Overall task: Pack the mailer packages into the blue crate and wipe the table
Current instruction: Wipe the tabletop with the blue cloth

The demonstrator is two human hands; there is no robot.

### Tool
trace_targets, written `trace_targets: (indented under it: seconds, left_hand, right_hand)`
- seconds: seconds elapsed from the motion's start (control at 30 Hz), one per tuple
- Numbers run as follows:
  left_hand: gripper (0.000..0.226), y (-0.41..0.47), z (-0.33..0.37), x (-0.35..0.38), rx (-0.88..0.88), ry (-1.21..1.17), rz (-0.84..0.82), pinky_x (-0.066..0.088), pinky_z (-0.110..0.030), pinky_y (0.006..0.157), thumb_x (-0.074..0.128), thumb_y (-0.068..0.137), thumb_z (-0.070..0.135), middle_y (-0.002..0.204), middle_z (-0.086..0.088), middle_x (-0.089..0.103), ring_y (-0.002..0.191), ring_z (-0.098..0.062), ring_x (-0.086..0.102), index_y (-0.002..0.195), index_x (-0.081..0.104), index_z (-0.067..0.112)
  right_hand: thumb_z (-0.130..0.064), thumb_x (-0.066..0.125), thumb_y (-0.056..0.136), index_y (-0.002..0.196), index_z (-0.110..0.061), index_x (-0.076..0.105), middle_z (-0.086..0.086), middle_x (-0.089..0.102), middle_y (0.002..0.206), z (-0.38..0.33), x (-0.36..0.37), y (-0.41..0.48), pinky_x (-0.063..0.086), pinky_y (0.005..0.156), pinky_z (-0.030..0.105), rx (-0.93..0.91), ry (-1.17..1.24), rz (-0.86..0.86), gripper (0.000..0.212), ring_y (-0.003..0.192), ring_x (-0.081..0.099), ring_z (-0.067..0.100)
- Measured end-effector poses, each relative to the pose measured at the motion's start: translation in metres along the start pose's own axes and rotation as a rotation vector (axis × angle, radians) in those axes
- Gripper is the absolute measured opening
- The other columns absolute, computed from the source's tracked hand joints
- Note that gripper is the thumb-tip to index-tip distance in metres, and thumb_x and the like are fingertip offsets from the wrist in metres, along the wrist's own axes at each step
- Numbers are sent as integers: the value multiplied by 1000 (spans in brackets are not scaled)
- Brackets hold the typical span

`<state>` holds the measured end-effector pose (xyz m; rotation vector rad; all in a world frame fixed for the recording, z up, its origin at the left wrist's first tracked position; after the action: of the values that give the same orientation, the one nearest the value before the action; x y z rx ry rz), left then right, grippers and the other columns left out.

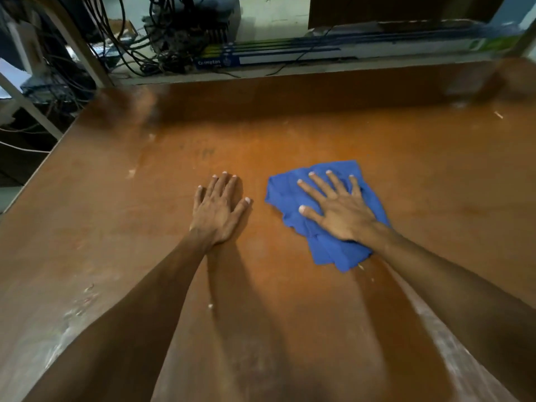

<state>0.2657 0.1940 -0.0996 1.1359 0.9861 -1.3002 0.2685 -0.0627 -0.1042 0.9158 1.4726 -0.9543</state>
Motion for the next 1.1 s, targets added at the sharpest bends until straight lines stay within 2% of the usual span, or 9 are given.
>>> trace_targets:
  seconds: [0.1, 0.23, 0.3, 0.43, 0.6, 0.77, 0.83, 0.97, 1.1]
  left_hand:
    - [77, -43, 23, 0, 67, 5, -7, 12, -48, 121, 19, 90, 70, 164, 5, 19, 152, -18, 12, 154, 23, 29]
    - [72, -98, 34, 1, 67, -34, -38, 10, -48, 122, 21, 94, 68, 164, 7, 14, 152, -16, 7, 155, 20, 30]
    - [73, -124, 30, 1, 65, -17, -29, 11, -48, 122, 18, 93, 69, 164, 7, 15, 152, -16, 8, 155, 21, 30]
    - [72, -157, 19, -1, 80, 7, 11, 12, -43, 122, 14, 93, 66, 164, 6, 17, 152, -16, 12, 155, 22, 31]
    - [66, -167, 15, -2, 82, -15, 3, 11, -42, 122, 22, 98, 62, 164, 5, 17, 152, -17, 12, 156, 21, 31]
    - [63, -167, 16, -2, 77, -15, -1, 11, -43, 122, 27, 99, 59, 164, 4, 18, 151, -18, 13, 155, 23, 31]
    - [64, -167, 16, -1, 80, -5, -12, 10, -43, 122, 24, 99, 60, 164, 4, 17, 152, -19, 12, 156, 21, 30]
    - [68, -170, 24, 0, 73, -5, -81, 6, -48, 122, 21, 98, 63, 165, 3, 10, 152, -20, 6, 157, 16, 28]
    - [71, -180, 78, -2, 171, -43, -59, 8, -48, 122, 29, 96, 65, 165, 4, 13, 152, -17, 7, 156, 19, 28]
  right_hand:
    - [-78, 2, 88, 150, -52, -8, -18, -6, 164, -7, 1, -37, 0, 117, 62, -61, -14, 11, 68, 152, -7, 18]
    - [-76, 5, 90, 153, -46, -5, -15, -8, 164, 52, -3, -56, -4, 115, 65, 399, 82, -7, 71, 152, -9, 23]
    - [-76, 4, 90, 153, -45, -7, -14, -10, 163, 11, 1, -71, -6, 115, 66, 318, 57, -21, 71, 152, -10, 24]
    - [-76, 5, 90, 152, -49, -5, -18, -5, 163, -79, 12, -124, -3, 118, 61, -134, -17, -6, 68, 152, -8, 18]
    - [-75, 9, 92, 151, -49, -9, -18, -12, 162, -25, 14, -152, -8, 116, 62, 279, 81, -56, 67, 151, -13, 20]
    - [-74, 8, 92, 151, -50, -8, -20, -10, 162, -124, 23, -220, -8, 118, 56, -121, -24, -29, 66, 150, -13, 14]
    - [-76, 8, 91, 151, -52, -5, -22, -5, 162, -96, 19, -234, -5, 119, 54, -91, -33, 1, 65, 151, -9, 12]
    - [-76, 8, 91, 148, -55, -10, -22, -8, 162, -14, 16, -246, -5, 118, 60, 267, 37, -3, 64, 152, -9, 16]
    - [-74, 11, 93, 150, -52, -11, -22, -11, 161, -67, 16, -269, -6, 119, 55, -6, -40, -4, 64, 151, -14, 14]
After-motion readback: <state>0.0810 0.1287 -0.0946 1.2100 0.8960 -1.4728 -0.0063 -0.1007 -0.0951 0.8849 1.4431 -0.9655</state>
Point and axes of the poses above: each hand's wrist, its own y-axis towards the middle knuckle, its own x-axis out of the palm, z = x × y, the point moved 10 cm from there along y, towards the middle knuckle
